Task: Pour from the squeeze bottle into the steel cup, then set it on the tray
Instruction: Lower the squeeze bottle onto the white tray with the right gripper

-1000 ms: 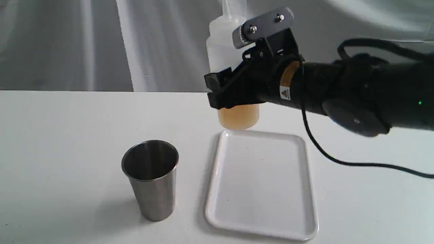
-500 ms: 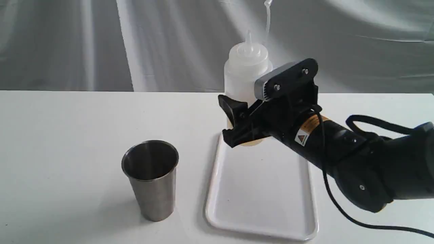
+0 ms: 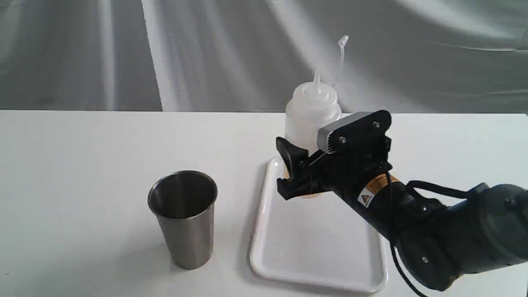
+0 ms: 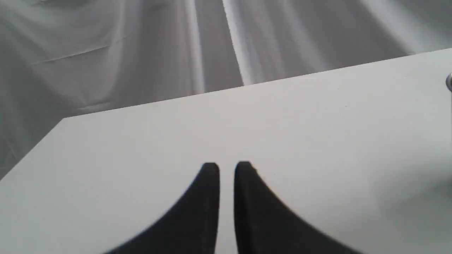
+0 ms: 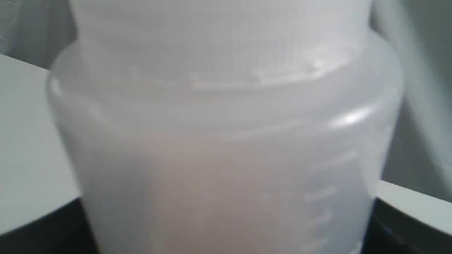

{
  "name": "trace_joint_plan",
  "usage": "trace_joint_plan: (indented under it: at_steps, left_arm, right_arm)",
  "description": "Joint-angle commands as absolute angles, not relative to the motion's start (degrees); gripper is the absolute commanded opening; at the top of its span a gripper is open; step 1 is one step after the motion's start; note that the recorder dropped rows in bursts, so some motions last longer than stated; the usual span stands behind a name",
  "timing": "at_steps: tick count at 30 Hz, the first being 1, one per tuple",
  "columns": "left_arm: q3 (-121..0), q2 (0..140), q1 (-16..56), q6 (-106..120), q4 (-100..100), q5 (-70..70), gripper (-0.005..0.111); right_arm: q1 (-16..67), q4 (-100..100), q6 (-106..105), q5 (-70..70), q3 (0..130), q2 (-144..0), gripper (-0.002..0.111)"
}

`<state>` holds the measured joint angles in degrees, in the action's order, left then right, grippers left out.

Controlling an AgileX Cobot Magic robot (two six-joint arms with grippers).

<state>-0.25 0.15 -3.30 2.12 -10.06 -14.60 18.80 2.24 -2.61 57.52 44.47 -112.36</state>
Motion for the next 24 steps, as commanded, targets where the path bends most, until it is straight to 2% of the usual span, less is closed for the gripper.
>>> trace_joint_plan:
  at_steps: [1, 24]
  left_arm:
    - [0.0, 0.0, -3.4, 1.8, -10.0, -13.9, 0.008]
    - [0.0, 0.0, -3.4, 1.8, -10.0, -13.9, 0.008]
  right_arm:
    - [18.5, 2.3, -3.0, 60.8, 44.5, -113.0, 0.0]
    - [18.6, 2.8, -2.8, 61.1, 44.5, -118.4, 0.0]
